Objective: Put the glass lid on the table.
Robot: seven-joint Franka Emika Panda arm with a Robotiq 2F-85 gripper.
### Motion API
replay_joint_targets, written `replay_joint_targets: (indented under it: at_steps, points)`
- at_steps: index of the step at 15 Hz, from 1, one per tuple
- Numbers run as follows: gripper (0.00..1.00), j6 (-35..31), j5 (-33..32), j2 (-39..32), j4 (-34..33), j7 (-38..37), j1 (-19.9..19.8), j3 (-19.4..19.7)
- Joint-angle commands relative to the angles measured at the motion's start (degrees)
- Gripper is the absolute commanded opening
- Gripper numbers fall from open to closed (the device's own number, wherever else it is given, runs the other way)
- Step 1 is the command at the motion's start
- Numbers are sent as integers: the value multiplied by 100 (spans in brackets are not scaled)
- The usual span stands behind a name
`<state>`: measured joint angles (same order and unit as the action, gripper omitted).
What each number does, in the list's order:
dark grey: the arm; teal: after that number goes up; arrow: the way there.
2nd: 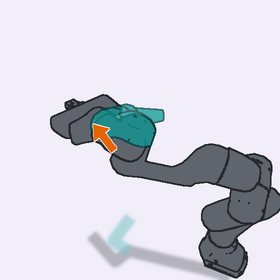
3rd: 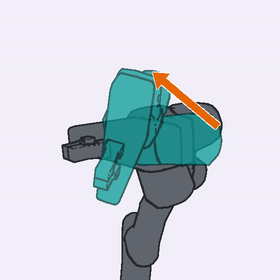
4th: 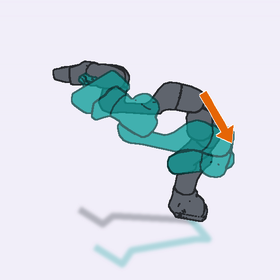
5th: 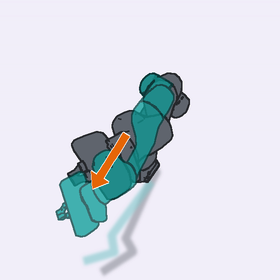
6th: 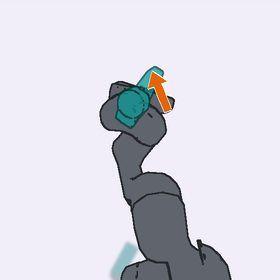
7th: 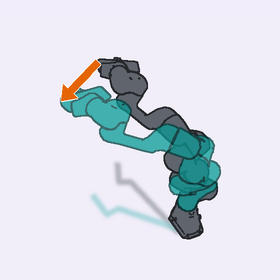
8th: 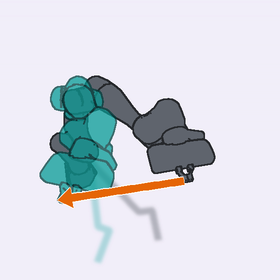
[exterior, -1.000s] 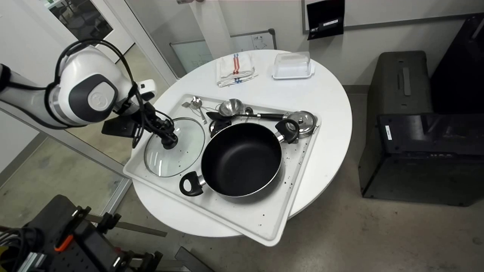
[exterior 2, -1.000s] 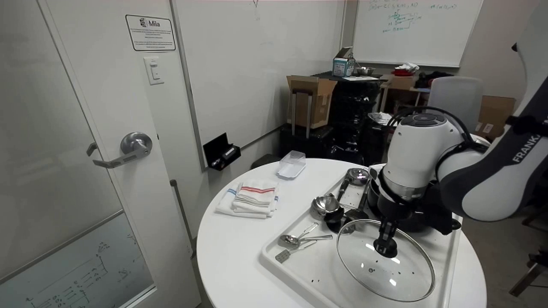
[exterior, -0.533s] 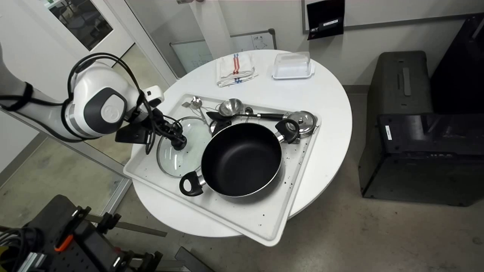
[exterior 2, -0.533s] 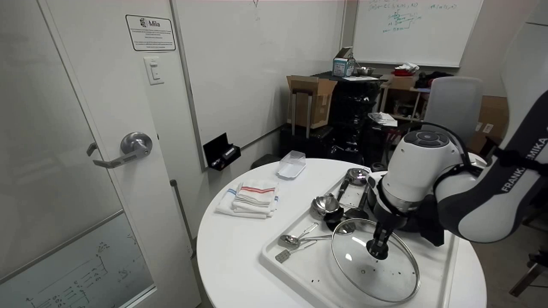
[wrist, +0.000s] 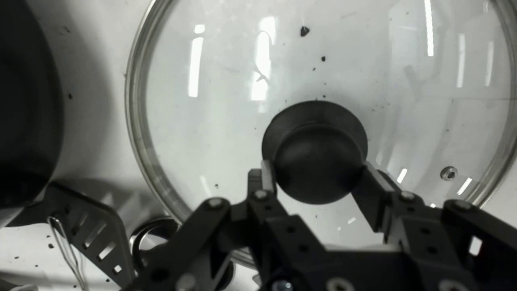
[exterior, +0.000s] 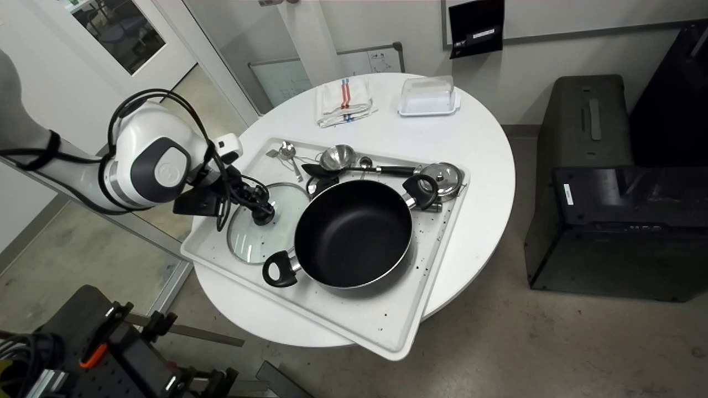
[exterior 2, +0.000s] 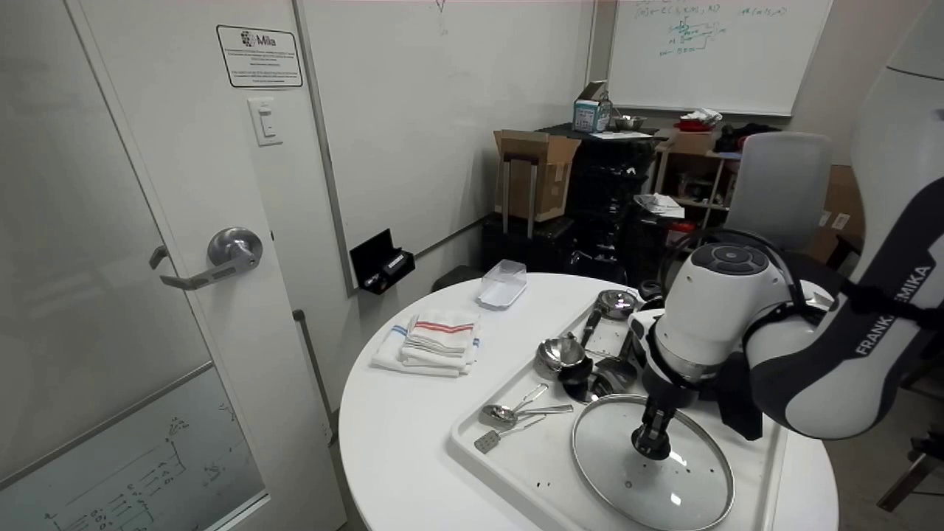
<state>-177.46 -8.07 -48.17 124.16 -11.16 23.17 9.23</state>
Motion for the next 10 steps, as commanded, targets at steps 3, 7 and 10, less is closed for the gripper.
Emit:
replay_joint_targets:
  at_steps: [3, 7, 10]
  points:
    - [26, -120, 184, -19, -10, 124, 31, 27]
    - [90, -113, 193, 57, 59, 142, -29, -21]
    - [100, -93, 184, 253, 225, 211, -171, -164]
